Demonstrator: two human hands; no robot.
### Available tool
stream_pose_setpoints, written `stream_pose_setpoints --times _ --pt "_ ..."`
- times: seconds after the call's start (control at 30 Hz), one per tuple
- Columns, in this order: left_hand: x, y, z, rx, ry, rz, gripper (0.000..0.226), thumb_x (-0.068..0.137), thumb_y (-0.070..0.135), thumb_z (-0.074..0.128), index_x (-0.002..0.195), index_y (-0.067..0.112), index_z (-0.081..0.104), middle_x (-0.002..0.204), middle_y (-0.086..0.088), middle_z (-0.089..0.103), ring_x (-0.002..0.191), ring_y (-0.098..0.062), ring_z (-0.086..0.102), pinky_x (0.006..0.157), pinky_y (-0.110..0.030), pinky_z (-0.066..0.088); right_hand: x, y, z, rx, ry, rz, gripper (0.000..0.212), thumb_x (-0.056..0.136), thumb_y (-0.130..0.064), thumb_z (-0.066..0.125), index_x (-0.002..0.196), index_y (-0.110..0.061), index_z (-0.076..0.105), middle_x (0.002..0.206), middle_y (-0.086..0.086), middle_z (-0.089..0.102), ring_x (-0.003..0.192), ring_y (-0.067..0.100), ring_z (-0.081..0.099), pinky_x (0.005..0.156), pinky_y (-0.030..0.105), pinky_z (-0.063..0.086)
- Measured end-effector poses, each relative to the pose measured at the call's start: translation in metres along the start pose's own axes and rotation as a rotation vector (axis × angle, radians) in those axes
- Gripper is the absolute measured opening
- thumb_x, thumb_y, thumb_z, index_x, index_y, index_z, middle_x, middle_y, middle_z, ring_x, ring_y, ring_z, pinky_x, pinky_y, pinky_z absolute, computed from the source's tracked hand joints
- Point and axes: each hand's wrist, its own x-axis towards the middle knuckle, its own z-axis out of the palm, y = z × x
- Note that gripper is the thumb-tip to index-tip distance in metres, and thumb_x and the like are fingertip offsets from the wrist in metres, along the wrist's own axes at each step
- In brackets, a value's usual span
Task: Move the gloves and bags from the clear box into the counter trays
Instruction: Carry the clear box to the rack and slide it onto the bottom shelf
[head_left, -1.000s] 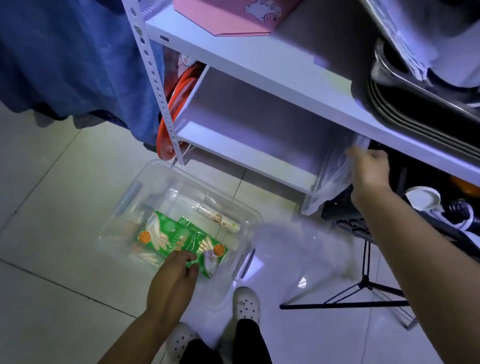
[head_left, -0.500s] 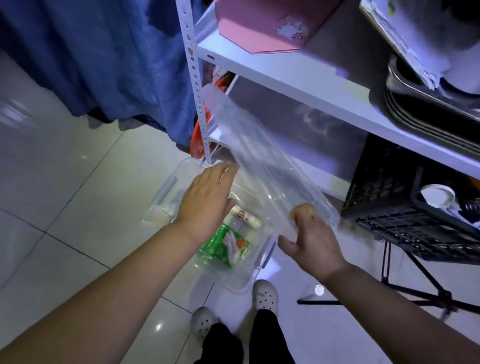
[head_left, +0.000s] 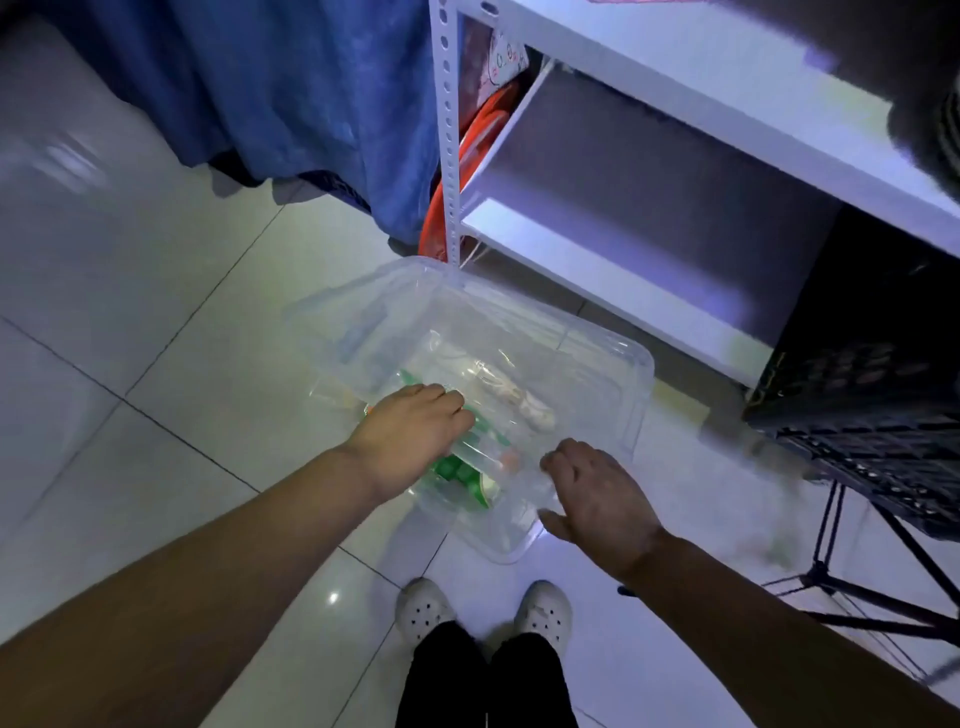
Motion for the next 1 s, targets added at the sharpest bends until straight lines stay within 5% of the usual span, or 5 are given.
stream_pose_setpoints --times 0.17,0.47,0.7,0.77,1.0 --pt "-0.007 -0.002 0.065 -0.02 0.004 -0.039 0.039 0.042 0.014 0.089 0.073 0.015 0.064 0.069 -0.002 0.062 0.063 -0.022 0.062 0.054 -0.025 0.049 -0.002 0.012 0.06 0.106 -0.047 0.007 0.051 0.059 -0.034 0.087 0.095 -0.007 0.064 0.088 0.01 0.067 0.073 0.026 0.065 0.064 0.03 0.054" --pt "-0.015 0.002 0.176 -0.077 0.053 -0.108 0.041 0.04 -0.012 0.077 0.074 0.006 0.064 0.069 -0.01 0.061 0.062 -0.027 0.06 0.055 -0.027 0.048 -0.02 0.059 0.158 0.35 -0.193 0.563 0.031 0.093 -0.027 0.053 0.12 -0.013 0.052 0.12 0.006 0.055 0.105 0.023 0.054 0.087 0.032 0.045" --pt "-0.021 0.002 0.235 -0.045 0.156 -0.099 0.032 0.066 0.0 0.039 0.086 0.006 0.063 0.079 -0.011 0.062 0.071 -0.029 0.059 0.07 -0.033 0.049 0.006 0.051 0.213 0.793 -0.128 0.954 0.031 0.092 -0.034 0.053 0.103 -0.005 0.05 0.102 0.017 0.061 0.092 0.032 0.058 0.081 0.04 0.049" --pt "-0.023 0.003 0.245 -0.035 0.18 -0.136 0.03 0.066 -0.002 0.043 0.089 0.005 0.061 0.082 -0.012 0.061 0.074 -0.03 0.057 0.075 -0.034 0.042 0.014 0.045 0.224 0.973 -0.038 1.051 0.032 0.091 -0.031 0.055 0.096 0.0 0.05 0.096 0.022 0.062 0.092 0.038 0.061 0.084 0.049 0.052" --pt "-0.011 0.014 0.247 -0.1 0.198 -0.145 0.025 0.064 0.0 0.053 0.088 0.004 0.061 0.082 -0.014 0.062 0.071 -0.031 0.056 0.072 -0.031 0.029 0.027 0.055 0.225 1.006 0.154 1.171 0.03 0.087 -0.029 0.06 0.09 0.0 0.052 0.077 0.009 0.055 0.075 0.027 0.054 0.065 0.03 0.039"
